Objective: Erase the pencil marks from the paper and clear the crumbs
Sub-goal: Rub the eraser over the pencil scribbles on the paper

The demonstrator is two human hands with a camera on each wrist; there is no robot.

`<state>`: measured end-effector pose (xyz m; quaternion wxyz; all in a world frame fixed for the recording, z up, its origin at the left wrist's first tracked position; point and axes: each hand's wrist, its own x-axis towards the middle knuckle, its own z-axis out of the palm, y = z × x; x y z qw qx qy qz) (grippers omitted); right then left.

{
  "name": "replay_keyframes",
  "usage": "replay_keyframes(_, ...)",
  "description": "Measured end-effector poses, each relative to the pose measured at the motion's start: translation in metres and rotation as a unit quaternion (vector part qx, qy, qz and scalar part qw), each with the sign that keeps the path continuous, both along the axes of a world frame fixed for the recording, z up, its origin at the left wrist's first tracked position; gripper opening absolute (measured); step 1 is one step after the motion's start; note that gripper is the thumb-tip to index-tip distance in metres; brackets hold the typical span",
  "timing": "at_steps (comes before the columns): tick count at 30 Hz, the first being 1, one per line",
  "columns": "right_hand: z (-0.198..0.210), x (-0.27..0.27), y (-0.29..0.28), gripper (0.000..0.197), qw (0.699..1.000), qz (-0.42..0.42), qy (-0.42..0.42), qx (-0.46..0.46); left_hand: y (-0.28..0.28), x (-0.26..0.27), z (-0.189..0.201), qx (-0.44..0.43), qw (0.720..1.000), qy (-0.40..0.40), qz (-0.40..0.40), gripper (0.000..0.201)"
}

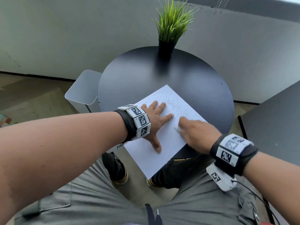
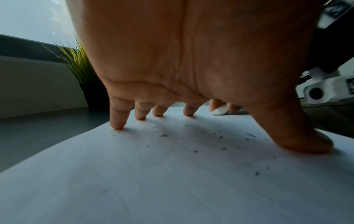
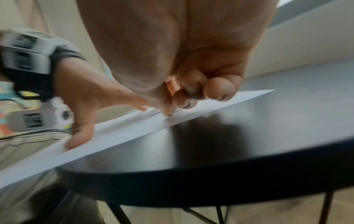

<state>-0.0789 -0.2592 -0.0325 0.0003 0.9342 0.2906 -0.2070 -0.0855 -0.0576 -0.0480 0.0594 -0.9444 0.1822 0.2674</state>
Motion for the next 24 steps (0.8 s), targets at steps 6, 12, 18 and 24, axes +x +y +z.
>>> replay_keyframes(6, 0.002, -0.032, 0.0, 0.013, 0.986, 0.152, 0.062, 0.003, -0.002, -0.004, -0.003, -0.004, 1.0, -0.002, 0.014, 0.14)
replay_keyframes(12, 0.001, 0.003, -0.004, 0.022, 0.999, 0.049, 0.001, 0.023, -0.009, -0.005, -0.006, 0.014, 0.999, -0.028, 0.013, 0.144)
replay_keyframes(18, 0.0, 0.0, -0.003, 0.018, 0.996, 0.072, 0.038, 0.022, -0.01, -0.005, -0.004, 0.002, 1.0, -0.01, 0.011, 0.144)
replay_keyframes(24, -0.004, -0.022, -0.008, 0.01, 0.985, 0.14, 0.092, 0.037, -0.009, -0.006, -0.001, 0.002, 1.0, -0.003, 0.018, 0.144)
